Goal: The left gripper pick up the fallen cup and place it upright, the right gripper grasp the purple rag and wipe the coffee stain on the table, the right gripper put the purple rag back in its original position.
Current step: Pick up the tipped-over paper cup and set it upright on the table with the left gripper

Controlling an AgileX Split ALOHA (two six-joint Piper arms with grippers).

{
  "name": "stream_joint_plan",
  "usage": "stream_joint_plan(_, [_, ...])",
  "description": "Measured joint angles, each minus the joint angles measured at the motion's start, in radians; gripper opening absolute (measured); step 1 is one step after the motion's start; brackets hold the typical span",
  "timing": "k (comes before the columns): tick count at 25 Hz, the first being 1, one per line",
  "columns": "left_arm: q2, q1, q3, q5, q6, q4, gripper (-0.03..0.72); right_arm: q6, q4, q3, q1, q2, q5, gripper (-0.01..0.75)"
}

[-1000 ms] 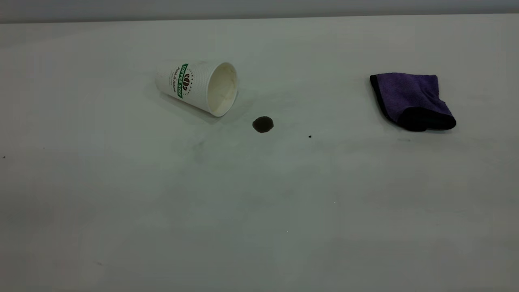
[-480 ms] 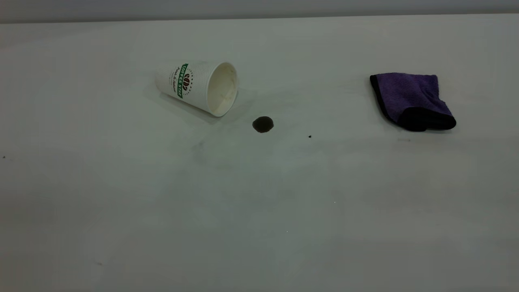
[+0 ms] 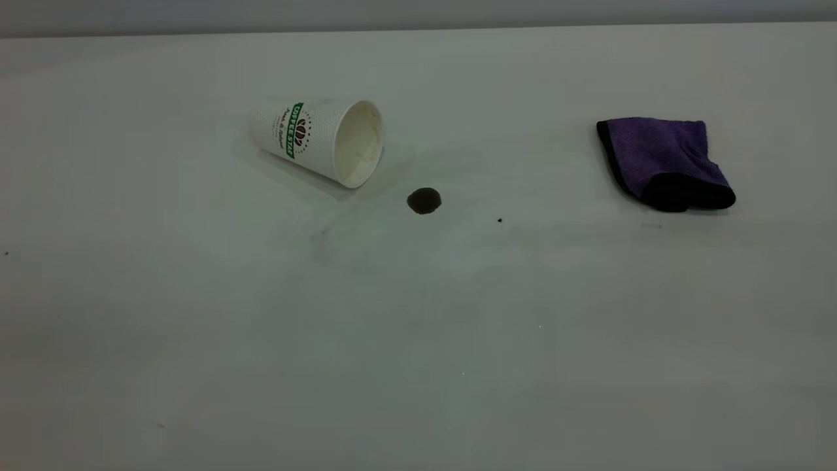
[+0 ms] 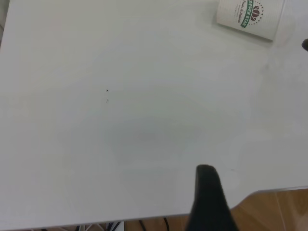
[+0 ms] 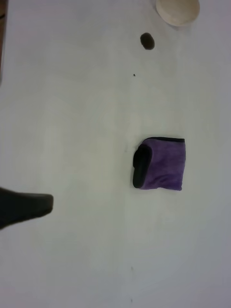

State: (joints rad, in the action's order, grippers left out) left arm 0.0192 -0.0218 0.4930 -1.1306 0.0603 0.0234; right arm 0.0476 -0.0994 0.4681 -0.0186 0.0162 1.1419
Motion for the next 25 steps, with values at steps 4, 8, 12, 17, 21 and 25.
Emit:
stream_joint_plan(4, [0.0,0.0,0.0,0.0,0.0,0.0,0.569,0.0,0.0,0.0,0.0,0.0,0.0,0.555])
stream_joint_plan(8, [0.0,0.0,0.0,0.0,0.003,-0.005,0.569,0.0,0.0,0.0,0.0,0.0,0.0,0.555])
stream_joint_plan(12, [-0.096,0.0,0.033,0.016,0.001,-0.085,0.569,0.0,0.0,0.0,0.0,0.0,0.0,0.555])
stream_joint_plan(17, [-0.412,0.0,0.107,0.13,-0.066,-0.19,0.569,0.0,0.0,0.0,0.0,0.0,0.0,0.555])
stream_joint_plan(21, [-0.683,0.0,0.178,0.305,-0.074,-0.226,0.608,0.0,0.0,0.0,0.0,0.0,0.0,0.555])
stream_joint_plan(25, [-0.933,-0.002,0.303,0.411,-0.044,-0.219,0.699,0.0,0.0,0.0,0.0,0.0,0.0,0.555])
